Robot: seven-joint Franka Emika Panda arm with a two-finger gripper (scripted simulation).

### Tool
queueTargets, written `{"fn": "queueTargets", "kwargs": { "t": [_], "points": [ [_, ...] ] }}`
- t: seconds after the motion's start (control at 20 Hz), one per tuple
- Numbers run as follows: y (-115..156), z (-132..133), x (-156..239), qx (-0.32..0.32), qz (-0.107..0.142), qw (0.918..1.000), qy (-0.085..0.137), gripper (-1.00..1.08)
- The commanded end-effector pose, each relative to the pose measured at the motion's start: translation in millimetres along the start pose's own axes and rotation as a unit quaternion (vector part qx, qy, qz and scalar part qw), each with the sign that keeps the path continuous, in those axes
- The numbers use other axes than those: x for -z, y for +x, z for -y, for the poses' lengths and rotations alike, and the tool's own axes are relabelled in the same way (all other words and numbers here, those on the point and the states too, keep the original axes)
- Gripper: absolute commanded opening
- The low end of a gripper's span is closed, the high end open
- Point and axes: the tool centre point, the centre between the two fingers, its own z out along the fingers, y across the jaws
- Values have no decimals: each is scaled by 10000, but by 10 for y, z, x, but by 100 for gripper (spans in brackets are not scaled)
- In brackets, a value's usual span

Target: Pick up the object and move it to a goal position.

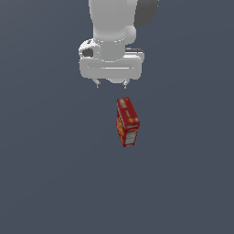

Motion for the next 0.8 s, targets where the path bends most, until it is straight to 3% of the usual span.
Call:
{"fn": "queueTargets", "kwargs": {
  "t": [0.0,0.75],
  "points": [
    [0,0,0,0,0,10000,0,100],
    [4,4,-113,247,60,9996,-131,100]
  ]
}}
